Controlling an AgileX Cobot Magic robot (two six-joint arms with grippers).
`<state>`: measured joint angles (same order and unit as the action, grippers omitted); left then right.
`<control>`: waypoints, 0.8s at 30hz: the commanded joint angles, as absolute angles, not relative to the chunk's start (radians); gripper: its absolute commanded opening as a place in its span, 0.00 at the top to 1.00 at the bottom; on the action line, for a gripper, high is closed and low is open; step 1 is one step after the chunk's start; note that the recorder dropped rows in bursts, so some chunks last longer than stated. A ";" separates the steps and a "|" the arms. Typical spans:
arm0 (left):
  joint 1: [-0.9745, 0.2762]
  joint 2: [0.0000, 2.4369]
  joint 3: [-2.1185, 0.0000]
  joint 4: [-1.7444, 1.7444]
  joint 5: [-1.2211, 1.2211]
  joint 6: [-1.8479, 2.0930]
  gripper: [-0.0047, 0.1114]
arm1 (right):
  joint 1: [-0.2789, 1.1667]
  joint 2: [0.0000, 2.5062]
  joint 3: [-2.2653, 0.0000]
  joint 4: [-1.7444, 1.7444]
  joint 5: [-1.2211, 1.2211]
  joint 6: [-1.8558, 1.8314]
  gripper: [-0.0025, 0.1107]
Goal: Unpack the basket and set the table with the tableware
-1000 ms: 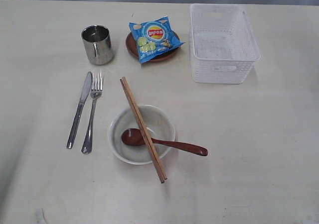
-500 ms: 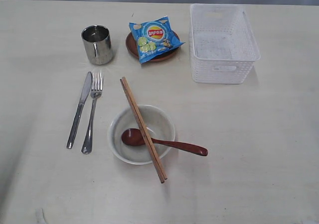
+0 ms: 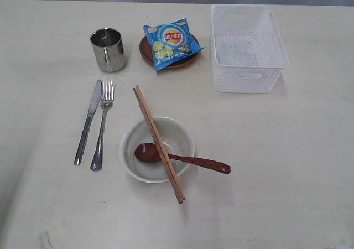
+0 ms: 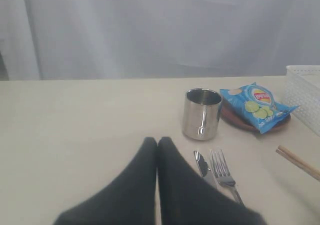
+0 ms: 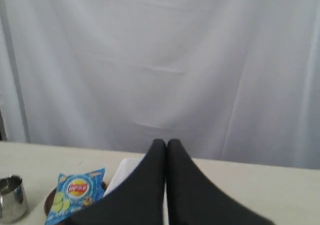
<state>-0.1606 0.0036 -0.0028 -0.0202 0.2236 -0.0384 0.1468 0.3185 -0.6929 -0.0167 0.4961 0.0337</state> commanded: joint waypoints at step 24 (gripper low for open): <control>-0.162 0.000 0.000 -0.031 0.213 -0.038 0.96 | 0.060 0.000 0.000 0.051 0.295 -0.049 0.97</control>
<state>-0.1606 0.0036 -0.0028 -0.0202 0.2236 -0.0384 0.0568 0.0070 -0.0033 0.0773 0.2615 -0.0224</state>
